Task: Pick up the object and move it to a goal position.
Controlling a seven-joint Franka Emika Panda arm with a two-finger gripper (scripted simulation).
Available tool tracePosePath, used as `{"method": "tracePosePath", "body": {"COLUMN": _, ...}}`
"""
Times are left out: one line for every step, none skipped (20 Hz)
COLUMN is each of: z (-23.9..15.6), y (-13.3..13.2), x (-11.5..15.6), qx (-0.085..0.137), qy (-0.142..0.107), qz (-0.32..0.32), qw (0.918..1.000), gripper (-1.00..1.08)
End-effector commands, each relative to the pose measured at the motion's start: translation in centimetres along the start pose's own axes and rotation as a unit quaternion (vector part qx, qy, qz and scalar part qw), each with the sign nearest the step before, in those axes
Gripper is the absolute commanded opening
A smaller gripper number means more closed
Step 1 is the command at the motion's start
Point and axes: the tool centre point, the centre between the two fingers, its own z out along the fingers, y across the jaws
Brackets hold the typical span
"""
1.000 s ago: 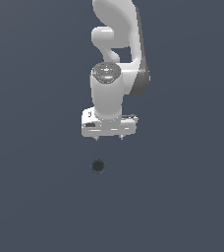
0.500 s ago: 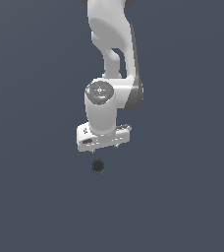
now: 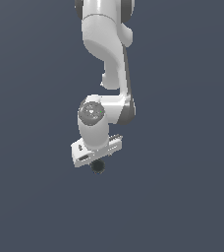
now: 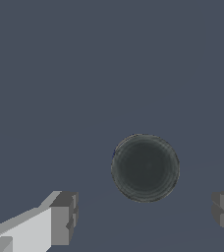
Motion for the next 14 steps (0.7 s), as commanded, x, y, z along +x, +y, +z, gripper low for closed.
{"method": "tracePosePath", "body": {"z": 0.8, "y": 0.5, "x": 0.2, "qx": 0.000, "qy": 0.001, "qz": -0.017, "qw": 0.9999, "gripper": 1.00}}
{"method": "tracePosePath", "body": {"z": 1.0, "y": 0.7, "x": 0.3, "qx": 0.000, "qy": 0.001, "qz": -0.022, "qw": 0.9998, "gripper": 1.00}}
{"method": "tracePosePath", "body": {"z": 1.3, "y": 0.8, "x": 0.3, "qx": 0.000, "qy": 0.001, "qz": -0.027, "qw": 0.9996, "gripper": 1.00}}
{"method": "tracePosePath", "body": {"z": 1.5, "y": 1.0, "x": 0.3, "qx": 0.000, "qy": 0.001, "qz": -0.031, "qw": 0.9995, "gripper": 1.00}}
{"method": "tracePosePath", "body": {"z": 1.6, "y": 1.1, "x": 0.4, "qx": 0.001, "qy": 0.001, "qz": -0.034, "qw": 0.9994, "gripper": 1.00}}
{"method": "tracePosePath", "body": {"z": 1.8, "y": 1.2, "x": 0.4, "qx": 0.001, "qy": 0.001, "qz": -0.037, "qw": 0.9993, "gripper": 1.00}}
{"method": "tracePosePath", "body": {"z": 1.9, "y": 1.2, "x": 0.4, "qx": 0.001, "qy": 0.002, "qz": -0.039, "qw": 0.9993, "gripper": 1.00}}
{"method": "tracePosePath", "body": {"z": 1.9, "y": 1.3, "x": 0.4, "qx": 0.001, "qy": 0.002, "qz": -0.040, "qw": 0.9992, "gripper": 1.00}}
{"method": "tracePosePath", "body": {"z": 2.0, "y": 1.3, "x": 0.4, "qx": 0.001, "qy": 0.002, "qz": -0.041, "qw": 0.9992, "gripper": 1.00}}
{"method": "tracePosePath", "body": {"z": 2.0, "y": 1.3, "x": 0.4, "qx": 0.001, "qy": 0.002, "qz": -0.041, "qw": 0.9991, "gripper": 1.00}}
{"method": "tracePosePath", "body": {"z": 2.0, "y": 1.3, "x": 0.4, "qx": 0.001, "qy": 0.001, "qz": -0.039, "qw": 0.9992, "gripper": 1.00}}
{"method": "tracePosePath", "body": {"z": 2.0, "y": 1.3, "x": 0.4, "qx": 0.001, "qy": 0.001, "qz": -0.039, "qw": 0.9992, "gripper": 1.00}}
{"method": "tracePosePath", "body": {"z": 2.1, "y": 1.3, "x": 0.4, "qx": 0.001, "qy": 0.001, "qz": -0.039, "qw": 0.9992, "gripper": 1.00}}
{"method": "tracePosePath", "body": {"z": 2.3, "y": 1.3, "x": 0.4, "qx": 0.001, "qy": 0.001, "qz": -0.039, "qw": 0.9992, "gripper": 1.00}}
